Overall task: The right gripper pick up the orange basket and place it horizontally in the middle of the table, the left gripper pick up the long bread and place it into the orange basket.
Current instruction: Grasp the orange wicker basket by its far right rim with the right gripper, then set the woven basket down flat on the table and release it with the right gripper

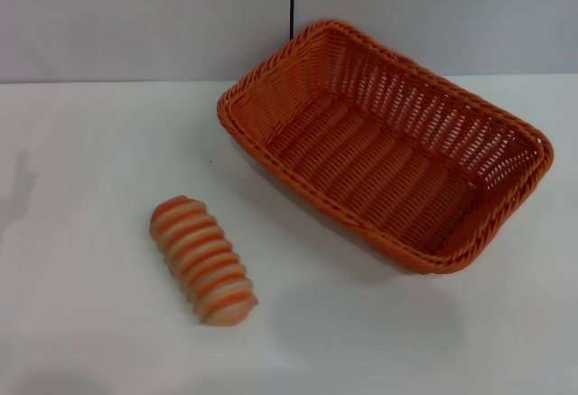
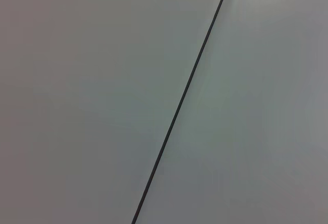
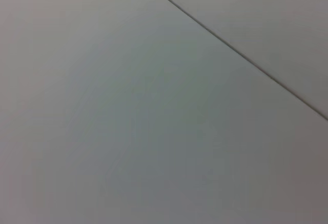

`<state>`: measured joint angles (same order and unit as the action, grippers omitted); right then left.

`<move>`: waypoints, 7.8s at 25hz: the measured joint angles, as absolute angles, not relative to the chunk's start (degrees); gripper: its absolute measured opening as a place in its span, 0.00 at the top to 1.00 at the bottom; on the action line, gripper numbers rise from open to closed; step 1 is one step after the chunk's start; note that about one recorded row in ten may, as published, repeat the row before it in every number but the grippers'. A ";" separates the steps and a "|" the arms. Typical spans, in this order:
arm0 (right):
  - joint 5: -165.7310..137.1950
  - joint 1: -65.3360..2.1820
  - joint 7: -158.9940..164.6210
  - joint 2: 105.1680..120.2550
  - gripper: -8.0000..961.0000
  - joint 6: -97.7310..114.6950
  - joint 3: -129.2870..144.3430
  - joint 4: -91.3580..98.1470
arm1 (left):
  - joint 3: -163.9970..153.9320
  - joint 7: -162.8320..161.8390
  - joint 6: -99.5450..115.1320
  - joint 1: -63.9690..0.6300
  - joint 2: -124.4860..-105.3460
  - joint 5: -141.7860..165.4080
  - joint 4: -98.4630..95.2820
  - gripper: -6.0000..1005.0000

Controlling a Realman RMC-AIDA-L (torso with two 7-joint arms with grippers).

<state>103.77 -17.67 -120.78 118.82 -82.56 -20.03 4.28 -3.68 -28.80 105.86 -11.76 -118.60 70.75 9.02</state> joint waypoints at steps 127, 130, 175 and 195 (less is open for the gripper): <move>41.61 -42.58 -62.44 113.44 0.60 -78.18 45.54 43.08 | -19.37 -45.09 102.50 -11.87 -118.29 71.21 -0.70 0.16; 41.76 -42.45 -62.66 113.59 0.70 -78.14 45.30 43.26 | -19.39 -45.09 102.50 -11.85 -118.37 71.19 -0.70 0.16; 66.20 -35.26 -70.90 108.63 0.84 -97.45 43.33 56.22 | -19.08 -44.70 100.65 -14.38 -118.38 71.11 -0.89 0.16; 49.56 -44.96 -77.29 107.99 0.84 -105.08 56.63 55.01 | -19.42 -45.00 99.89 -15.09 -118.45 71.16 0.07 0.16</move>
<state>49.56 -44.96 -77.29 107.99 -105.08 56.63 55.01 -19.42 -45.00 99.89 -15.09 -118.45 71.16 0.07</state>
